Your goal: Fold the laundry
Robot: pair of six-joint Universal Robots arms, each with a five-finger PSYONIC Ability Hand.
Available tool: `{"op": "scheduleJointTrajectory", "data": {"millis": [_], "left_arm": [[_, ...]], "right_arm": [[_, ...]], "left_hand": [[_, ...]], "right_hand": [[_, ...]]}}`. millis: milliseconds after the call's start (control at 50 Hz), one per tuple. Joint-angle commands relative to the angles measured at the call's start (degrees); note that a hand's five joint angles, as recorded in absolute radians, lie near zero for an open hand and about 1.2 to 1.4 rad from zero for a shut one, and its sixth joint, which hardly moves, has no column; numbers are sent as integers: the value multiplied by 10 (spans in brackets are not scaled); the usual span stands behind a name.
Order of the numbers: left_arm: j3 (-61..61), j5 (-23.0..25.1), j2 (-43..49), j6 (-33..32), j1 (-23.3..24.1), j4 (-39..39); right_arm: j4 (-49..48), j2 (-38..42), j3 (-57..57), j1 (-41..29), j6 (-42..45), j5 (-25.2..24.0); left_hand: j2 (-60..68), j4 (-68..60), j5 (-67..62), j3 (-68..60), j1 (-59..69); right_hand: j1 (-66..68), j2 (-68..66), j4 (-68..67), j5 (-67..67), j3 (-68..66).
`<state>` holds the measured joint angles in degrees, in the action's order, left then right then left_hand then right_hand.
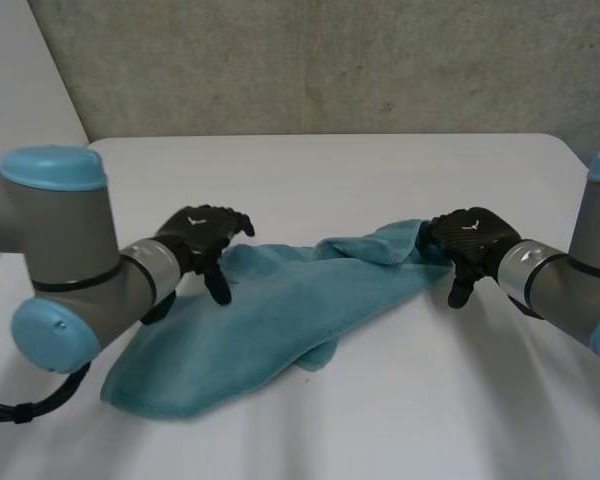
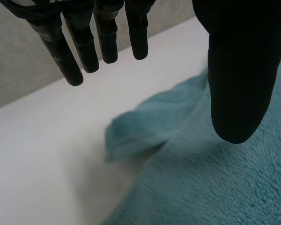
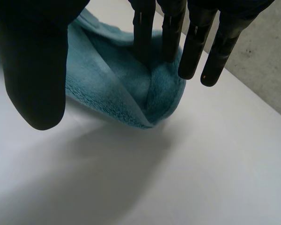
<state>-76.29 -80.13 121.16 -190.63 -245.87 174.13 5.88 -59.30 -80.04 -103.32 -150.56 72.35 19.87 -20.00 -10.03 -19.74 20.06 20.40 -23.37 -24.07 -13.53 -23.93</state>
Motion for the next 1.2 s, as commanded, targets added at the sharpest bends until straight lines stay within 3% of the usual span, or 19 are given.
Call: {"op": "scheduleJointTrajectory", "data": {"millis": [20, 200, 240, 300, 340, 520, 760, 820, 860, 880, 900, 980, 1080, 1120, 1140, 1180, 1200], "left_arm": [[20, 1, 44, 2, 13, -2], [15, 30, 50, 3, 18, -5], [15, 30, 50, 3, 18, -5], [15, 30, 50, 3, 18, -5], [15, 30, 51, 3, 18, -5], [14, 30, 63, 3, 18, -5], [15, 23, 63, 1, 18, -6], [16, 23, 65, 1, 18, -6], [20, 23, 68, -1, 18, -6], [20, 23, 68, -1, 18, -6], [25, 22, 71, -3, 18, -4], [48, 14, 75, -5, 18, 4], [134, -41, 76, -5, 15, 68], [197, -79, 58, -4, 13, 161], [197, -79, 58, -4, 13, 162], [220, -110, 2, -3, 9, 304], [220, -110, 1, -3, 9, 305]], "right_arm": [[-33, 76, 47, 5, -61, -6], [-35, 125, 88, 2, -78, -17], [-37, 133, 98, 1, -78, -26], [-37, 134, 101, 0, -78, -32], [-39, 138, 103, 0, -80, -42], [-50, 122, 95, 4, -95, -39], [-47, 26, 62, 18, -98, -41], [-47, 25, 67, 18, -95, -41], [-47, 25, 73, 16, -96, -41], [-49, 25, 78, 15, -95, -40], [-49, 25, 78, 15, -95, -40], [-53, 31, 119, 13, -97, -33], [-85, 61, 213, 6, -99, 16], [-109, 69, 258, -4, -99, 46], [-140, 72, 300, -20, -102, 76], [-178, 71, 335, -36, -109, 104], [-226, 67, 359, -44, -119, 125]], "left_hand": [[91, -90, -90, -93, 90], [122, -121, -121, -123, 120], [120, -119, -119, -122, 119], [120, -119, -119, -122, 119], [122, -121, -121, -123, 120], [162, -161, -161, -164, 161], [257, -255, -255, -258, 255], [349, -348, -348, -350, 347], [496, -495, -495, -498, 495], [497, -496, -496, -498, 495], [600, -599, -599, -602, 598], [601, -600, -600, -603, 599], [601, -600, -600, -603, 599], [601, -600, -600, -603, 599], [601, -600, -600, -603, 599], [601, -600, -600, -603, 599], [601, -600, -600, -603, 599]], "right_hand": [[85, -55, -49, -54, -50], [198, -168, -161, -167, -163], [327, -297, -290, -296, -292], [401, -372, -365, -370, -366], [595, -565, -558, -564, -560], [596, -566, -559, -565, -561], [596, -566, -559, -565, -561], [596, -566, -559, -565, -561], [596, -566, -559, -565, -561], [596, -566, -559, -565, -561], [596, -566, -559, -565, -561], [596, -566, -559, -565, -561], [596, -566, -559, -565, -561], [596, -566, -559, -565, -561], [596, -566, -559, -565, -561], [596, -566, -559, -565, -561], [596, -566, -559, -565, -561]]}}
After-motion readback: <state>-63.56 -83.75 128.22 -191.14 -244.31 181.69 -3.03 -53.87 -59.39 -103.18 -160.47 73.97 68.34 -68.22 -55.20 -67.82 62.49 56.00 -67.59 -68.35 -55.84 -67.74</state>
